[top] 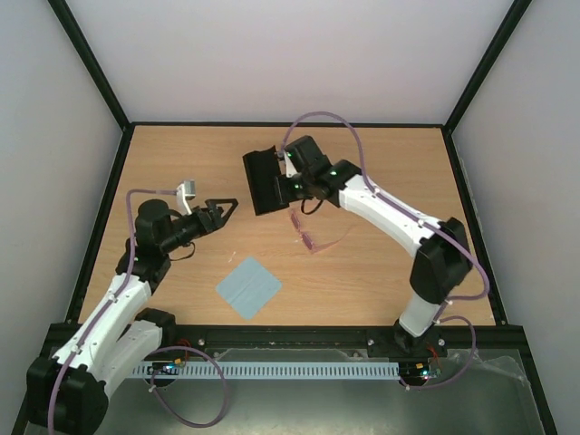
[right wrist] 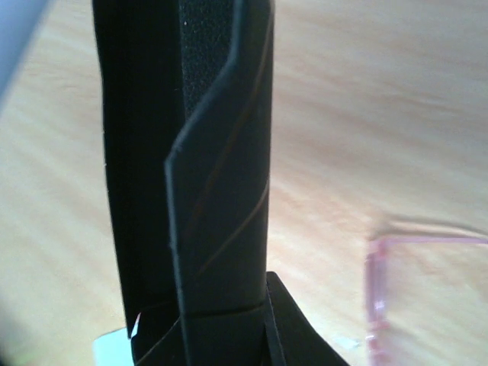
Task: Organize the sunglasses
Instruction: Place the sunglasses case at the center of the board.
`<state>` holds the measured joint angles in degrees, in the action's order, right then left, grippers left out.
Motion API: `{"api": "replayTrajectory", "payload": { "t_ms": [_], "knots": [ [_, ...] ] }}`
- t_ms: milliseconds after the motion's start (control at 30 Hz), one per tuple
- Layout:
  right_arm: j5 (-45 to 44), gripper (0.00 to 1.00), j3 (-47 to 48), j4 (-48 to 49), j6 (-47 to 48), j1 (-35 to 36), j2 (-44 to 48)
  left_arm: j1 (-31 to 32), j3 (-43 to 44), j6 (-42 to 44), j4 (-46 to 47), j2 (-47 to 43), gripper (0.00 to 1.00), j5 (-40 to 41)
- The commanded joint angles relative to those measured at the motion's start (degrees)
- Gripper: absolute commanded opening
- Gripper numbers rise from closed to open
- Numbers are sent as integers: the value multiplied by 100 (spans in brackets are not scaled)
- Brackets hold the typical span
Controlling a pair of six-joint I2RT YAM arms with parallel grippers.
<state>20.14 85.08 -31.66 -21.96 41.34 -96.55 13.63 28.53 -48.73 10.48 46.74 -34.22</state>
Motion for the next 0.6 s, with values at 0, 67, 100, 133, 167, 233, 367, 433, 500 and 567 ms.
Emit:
{"api": "replayTrajectory", "payload": {
  "t_ms": [0, 67, 100, 133, 167, 233, 367, 433, 500, 567],
  "knots": [
    [-1736, 8, 846, -920, 443, 241, -753, -104, 240, 577, -1674, -132, 94, 1032],
    [-1444, 8, 1120, -881, 475, 234, -1076, -163, 219, 614, -1822, -194, 94, 1066],
    [-1224, 8, 1253, -890, 499, 234, -1265, -187, 212, 616, -1870, -238, 94, 1070],
    [-931, 8, 1383, -886, 520, 234, -1433, -212, 207, 619, -1919, -283, 94, 1078],
    [-716, 8, 1523, -895, 539, 234, -1622, -232, 223, 619, -1954, -326, 94, 1076],
    [-303, 8, 1747, -880, 560, 234, -1965, -277, 246, 644, -2030, -386, 94, 1065],
    [410, 8, 2267, -1015, 633, 218, -2699, -412, 298, 721, -2172, -373, 94, 1017],
    [840, 8, 2397, -964, 650, 185, -2985, -471, 304, 741, -2174, -350, 94, 953],
    [1082, 9, 2488, -972, 668, 137, -3244, -507, 315, 743, -2173, -321, 94, 914],
    [1286, 10, 2494, -967, 724, 100, -3403, -519, 320, 744, -2167, -301, 94, 892]
  ]
}}
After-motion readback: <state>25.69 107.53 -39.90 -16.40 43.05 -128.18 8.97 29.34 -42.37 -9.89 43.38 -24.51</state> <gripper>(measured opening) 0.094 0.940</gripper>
